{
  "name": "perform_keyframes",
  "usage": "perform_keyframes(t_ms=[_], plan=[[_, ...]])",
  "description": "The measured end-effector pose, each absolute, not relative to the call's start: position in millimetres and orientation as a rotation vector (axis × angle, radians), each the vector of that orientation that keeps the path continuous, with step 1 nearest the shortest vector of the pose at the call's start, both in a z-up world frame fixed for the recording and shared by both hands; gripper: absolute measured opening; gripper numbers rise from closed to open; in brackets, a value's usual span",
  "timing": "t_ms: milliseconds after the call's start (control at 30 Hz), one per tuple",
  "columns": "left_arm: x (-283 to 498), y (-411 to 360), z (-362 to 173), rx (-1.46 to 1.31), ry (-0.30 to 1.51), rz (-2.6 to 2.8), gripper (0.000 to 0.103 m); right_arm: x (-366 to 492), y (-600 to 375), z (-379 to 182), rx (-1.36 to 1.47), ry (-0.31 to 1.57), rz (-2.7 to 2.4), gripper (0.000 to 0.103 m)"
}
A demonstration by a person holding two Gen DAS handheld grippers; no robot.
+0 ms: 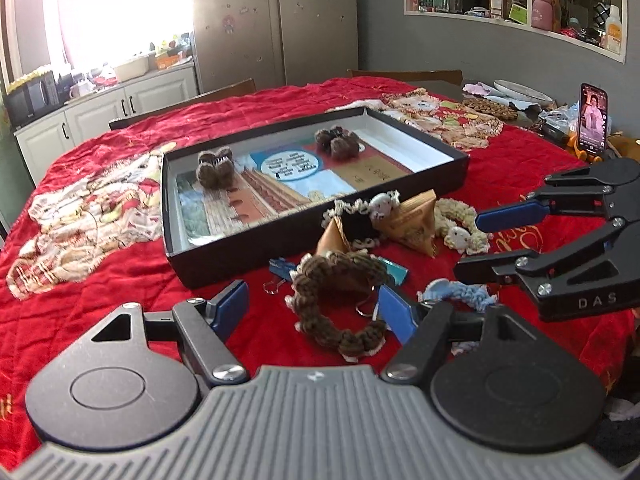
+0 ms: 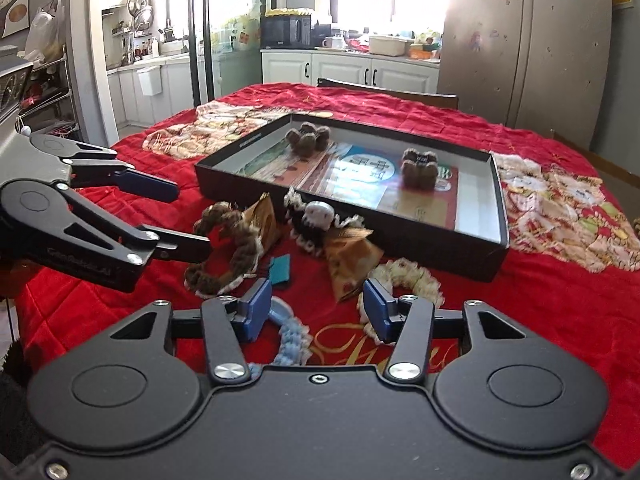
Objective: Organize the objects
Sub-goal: 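Move both open tools back toward the crochet pile, then grasp the brown braided ring with left tool while right tool grasps blue crochet ring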
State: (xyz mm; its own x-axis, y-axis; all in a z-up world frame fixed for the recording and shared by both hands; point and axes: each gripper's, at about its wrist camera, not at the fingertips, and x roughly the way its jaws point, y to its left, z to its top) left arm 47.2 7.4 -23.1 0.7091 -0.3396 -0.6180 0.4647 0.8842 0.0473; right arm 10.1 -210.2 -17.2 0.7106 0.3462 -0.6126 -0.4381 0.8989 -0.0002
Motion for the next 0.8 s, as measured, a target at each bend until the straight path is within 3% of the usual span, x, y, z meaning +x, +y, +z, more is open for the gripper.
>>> perform_keyframes(t_ms=[500,800], plan=[[54.6,11.2,-41.7,0.129,0.685,-0.425,0.082,8.8,-203.8,-38.4,-0.135,0.696,0.457,0.042],[58.3,13.7,-44.7,0.099,0.700,-0.418,0.075,11.5,-204.4,-45.0,-0.131,0.714,0.447,0.038]])
